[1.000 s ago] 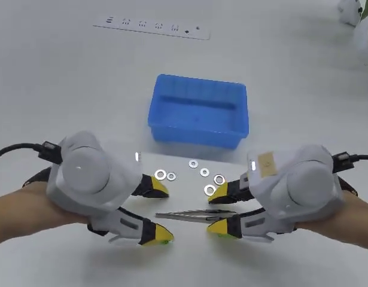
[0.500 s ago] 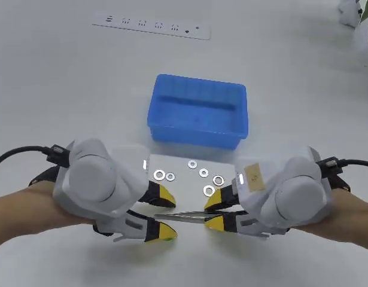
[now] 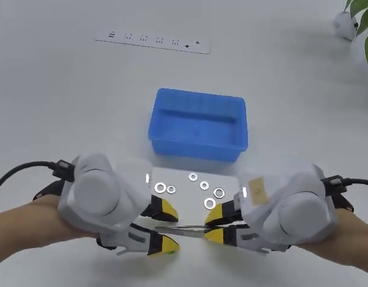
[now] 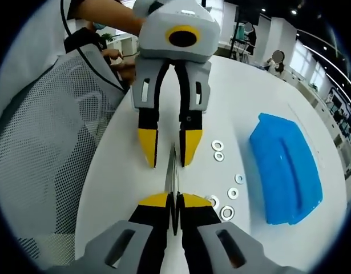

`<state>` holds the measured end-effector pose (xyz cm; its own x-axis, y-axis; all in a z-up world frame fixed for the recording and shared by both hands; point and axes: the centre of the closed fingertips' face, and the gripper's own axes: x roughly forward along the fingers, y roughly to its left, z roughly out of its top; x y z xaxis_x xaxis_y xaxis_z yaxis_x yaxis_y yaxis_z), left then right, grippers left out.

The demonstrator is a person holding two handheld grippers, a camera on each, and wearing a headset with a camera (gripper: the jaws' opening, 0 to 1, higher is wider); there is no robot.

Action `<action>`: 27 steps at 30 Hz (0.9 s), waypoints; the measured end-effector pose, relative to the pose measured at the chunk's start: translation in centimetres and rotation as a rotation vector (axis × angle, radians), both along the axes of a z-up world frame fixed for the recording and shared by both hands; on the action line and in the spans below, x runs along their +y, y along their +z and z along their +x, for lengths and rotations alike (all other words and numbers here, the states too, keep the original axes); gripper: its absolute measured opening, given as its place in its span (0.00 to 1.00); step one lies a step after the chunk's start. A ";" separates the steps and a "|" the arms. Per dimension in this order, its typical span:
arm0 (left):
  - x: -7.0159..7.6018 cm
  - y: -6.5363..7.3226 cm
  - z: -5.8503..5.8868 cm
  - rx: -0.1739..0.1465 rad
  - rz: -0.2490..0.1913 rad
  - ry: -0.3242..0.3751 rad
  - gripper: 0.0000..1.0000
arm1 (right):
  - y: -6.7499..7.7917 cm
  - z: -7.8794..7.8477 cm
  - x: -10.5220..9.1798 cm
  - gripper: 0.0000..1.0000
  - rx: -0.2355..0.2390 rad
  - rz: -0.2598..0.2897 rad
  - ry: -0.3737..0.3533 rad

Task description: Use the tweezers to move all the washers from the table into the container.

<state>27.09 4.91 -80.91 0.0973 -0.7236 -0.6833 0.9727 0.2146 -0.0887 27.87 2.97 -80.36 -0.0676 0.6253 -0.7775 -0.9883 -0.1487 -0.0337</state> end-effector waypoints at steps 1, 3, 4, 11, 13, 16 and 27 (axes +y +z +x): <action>-0.1 0.0 0.1 -0.006 -0.002 0.001 0.23 | 0.1 0.1 0.0 0.07 0.000 0.005 -0.005; -0.6 -0.1 0.1 -0.028 -0.005 -0.018 0.20 | 0.3 0.2 0.1 0.07 0.001 0.013 -0.011; -0.6 -0.1 0.2 -0.031 -0.006 -0.016 0.19 | 0.4 0.3 0.2 0.07 0.002 0.013 -0.012; -0.3 -0.1 1.1 -0.049 0.012 0.020 0.09 | 0.8 0.2 0.4 0.07 -0.002 0.031 -0.016; -0.1 -0.2 1.0 -0.023 0.011 0.044 0.08 | 0.8 0.1 0.5 0.08 -0.009 0.032 -0.010; 0.1 -0.1 0.6 -0.041 0.038 0.029 0.08 | 0.8 -0.2 0.8 0.08 -0.018 0.032 0.003; 0.6 3.2 0.2 -0.100 0.020 0.044 0.08 | 1.4 -0.3 0.9 0.07 -0.046 0.066 -0.013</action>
